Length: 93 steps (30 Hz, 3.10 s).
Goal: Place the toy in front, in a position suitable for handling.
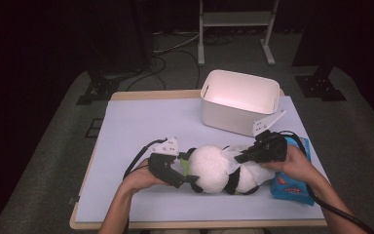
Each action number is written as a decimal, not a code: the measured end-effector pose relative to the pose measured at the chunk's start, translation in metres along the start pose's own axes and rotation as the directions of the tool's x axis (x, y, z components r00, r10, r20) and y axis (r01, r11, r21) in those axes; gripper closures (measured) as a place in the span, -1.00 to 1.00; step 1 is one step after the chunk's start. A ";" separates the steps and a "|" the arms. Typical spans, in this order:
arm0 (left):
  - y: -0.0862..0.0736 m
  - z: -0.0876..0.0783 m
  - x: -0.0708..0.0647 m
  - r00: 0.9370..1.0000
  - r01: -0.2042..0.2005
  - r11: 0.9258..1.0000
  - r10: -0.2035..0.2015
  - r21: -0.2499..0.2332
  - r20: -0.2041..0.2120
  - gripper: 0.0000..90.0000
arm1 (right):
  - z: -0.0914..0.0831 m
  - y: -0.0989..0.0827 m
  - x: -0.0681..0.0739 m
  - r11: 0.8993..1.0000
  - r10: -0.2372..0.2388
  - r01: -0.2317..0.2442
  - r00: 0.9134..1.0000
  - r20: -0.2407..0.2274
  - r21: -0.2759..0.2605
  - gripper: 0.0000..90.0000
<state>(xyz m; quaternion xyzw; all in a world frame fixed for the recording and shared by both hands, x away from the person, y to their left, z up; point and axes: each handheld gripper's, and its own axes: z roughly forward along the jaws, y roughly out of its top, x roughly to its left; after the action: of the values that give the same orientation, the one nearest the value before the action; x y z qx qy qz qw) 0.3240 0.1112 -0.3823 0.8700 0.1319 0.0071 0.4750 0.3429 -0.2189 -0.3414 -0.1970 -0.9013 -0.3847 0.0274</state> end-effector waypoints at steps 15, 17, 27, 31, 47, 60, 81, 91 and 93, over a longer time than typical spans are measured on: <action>-0.007 0.010 0.008 0.989 0.130 0.990 -0.133 0.048 0.060 -0.78 | 0.007 -0.016 0.012 1.000 -0.013 0.012 1.000 -0.013 -0.006 0.90; -0.007 0.011 0.009 0.986 0.151 0.987 -0.154 0.048 0.062 -0.78 | 0.008 -0.018 0.013 1.000 -0.015 0.014 1.000 -0.017 -0.009 0.90; -0.003 0.018 0.010 0.981 0.181 0.980 -0.186 0.079 0.054 -0.77 | 0.012 -0.020 0.021 0.999 -0.032 0.032 0.999 -0.021 0.010 0.92; -0.005 0.018 0.007 0.990 0.138 0.988 -0.140 0.072 0.029 -0.47 | 0.013 -0.020 0.020 0.999 -0.032 0.032 0.999 -0.023 0.002 0.91; 0.002 0.003 0.000 0.996 -0.006 1.000 0.009 0.029 -0.085 -0.14 | 0.021 0.013 0.013 0.998 -0.056 0.054 0.997 -0.047 -0.043 0.91; 0.001 0.006 -0.001 0.999 0.005 0.998 -0.002 0.055 -0.045 -0.20 | 0.023 0.015 0.008 0.999 -0.050 0.050 0.998 -0.028 -0.005 0.91; -0.003 0.007 0.010 0.988 0.153 0.987 -0.154 0.055 0.019 -0.81 | 0.022 -0.010 0.029 0.996 -0.086 0.086 0.994 -0.067 -0.014 0.92; -0.007 0.021 0.011 0.977 0.192 0.975 -0.201 0.112 0.077 -0.88 | 0.022 -0.011 0.035 0.993 -0.119 0.120 0.989 -0.084 0.007 0.92; -0.008 0.024 0.011 0.978 0.178 0.977 -0.189 0.115 0.087 -0.82 | 0.023 -0.011 0.035 0.993 -0.120 0.122 0.989 -0.085 0.011 0.92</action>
<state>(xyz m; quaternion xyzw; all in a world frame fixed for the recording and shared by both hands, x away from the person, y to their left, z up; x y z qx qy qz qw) 0.3361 0.0982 -0.4036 0.8775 0.1886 -0.0863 0.4324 0.3089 -0.1974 -0.3579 -0.1253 -0.9127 -0.3865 0.0437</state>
